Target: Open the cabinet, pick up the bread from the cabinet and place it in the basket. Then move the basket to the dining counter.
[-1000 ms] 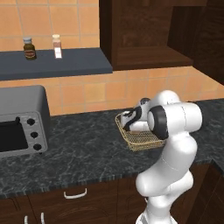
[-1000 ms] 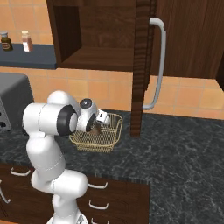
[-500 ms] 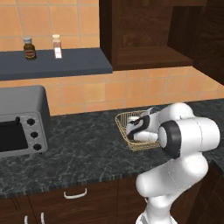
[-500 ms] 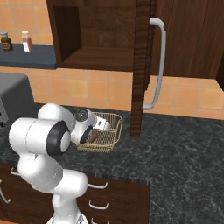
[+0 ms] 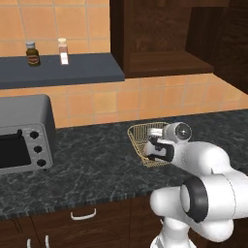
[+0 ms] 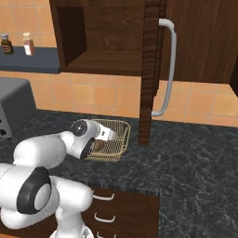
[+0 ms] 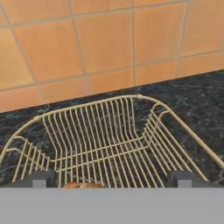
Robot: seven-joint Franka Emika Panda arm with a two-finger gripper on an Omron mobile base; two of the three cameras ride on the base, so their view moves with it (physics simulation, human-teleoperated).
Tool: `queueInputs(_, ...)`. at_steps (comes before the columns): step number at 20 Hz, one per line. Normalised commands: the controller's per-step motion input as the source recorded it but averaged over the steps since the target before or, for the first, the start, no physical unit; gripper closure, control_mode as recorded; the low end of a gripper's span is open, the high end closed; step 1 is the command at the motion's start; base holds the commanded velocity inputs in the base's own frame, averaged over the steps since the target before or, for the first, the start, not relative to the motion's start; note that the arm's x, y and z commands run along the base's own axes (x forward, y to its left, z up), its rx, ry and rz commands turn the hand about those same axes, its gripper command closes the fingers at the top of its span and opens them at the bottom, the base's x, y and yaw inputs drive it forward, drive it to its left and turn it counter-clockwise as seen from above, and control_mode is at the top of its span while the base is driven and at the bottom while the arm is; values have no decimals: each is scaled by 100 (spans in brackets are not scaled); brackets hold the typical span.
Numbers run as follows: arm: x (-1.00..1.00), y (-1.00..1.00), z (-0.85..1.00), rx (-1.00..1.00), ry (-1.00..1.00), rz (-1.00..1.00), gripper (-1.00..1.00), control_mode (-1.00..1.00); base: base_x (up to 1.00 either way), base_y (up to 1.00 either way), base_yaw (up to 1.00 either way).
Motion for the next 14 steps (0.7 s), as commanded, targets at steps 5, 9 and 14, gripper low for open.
queueInputs(5, -48, -19, 50, 21, 0, -14, -100, -100, 0, 0, 0)
queueInputs(9, -21, -11, 29, 23, 6, -1, -100, -100, 0, 0, 0)
queueInputs(14, -8, -12, 1, 32, 5, 0, -100, -100, 0, 0, 0)
